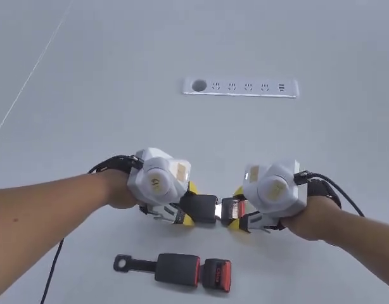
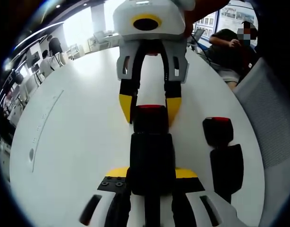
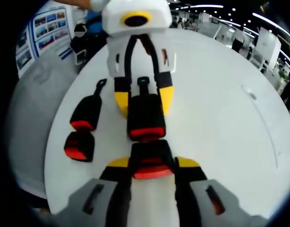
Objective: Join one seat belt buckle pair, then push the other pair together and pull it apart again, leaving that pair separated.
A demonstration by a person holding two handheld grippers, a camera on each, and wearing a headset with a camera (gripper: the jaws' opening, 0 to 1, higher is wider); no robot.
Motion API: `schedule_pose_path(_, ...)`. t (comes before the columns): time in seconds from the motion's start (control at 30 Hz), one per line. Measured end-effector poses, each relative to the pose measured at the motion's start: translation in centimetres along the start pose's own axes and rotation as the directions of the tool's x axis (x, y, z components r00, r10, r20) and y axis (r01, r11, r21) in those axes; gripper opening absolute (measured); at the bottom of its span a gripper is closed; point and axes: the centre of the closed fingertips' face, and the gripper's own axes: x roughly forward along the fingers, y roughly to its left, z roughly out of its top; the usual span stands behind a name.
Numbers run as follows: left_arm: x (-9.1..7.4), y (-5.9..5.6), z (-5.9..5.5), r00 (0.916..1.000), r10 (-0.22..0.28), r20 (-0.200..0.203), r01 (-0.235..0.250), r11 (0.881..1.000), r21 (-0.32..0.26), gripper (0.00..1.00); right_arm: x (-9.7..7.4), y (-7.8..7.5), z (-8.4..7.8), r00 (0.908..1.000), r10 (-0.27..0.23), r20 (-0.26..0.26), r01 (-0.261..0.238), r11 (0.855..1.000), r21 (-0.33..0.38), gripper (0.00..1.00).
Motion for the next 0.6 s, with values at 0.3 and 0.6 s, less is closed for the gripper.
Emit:
schedule_pose_path(0.3, 0.02, 0.01, -0.08, 0.9999, -0.004, -0.014, 0.004, 1.0, -0.002, 0.33, 0.04, 0.02, -0.03, 1.0, 0.004, -0.008, -0.004, 1.0, -0.007, 0.35)
schedule_pose_path(0.6, -0.06, -0.13, -0.34, 0.9996, -0.005, -0.029, 0.005, 1.0, -0.002, 0.33, -0.36, 0.09, -0.6, 0.9995, 0.005, -0.031, -0.005, 1.0, -0.005, 0.36)
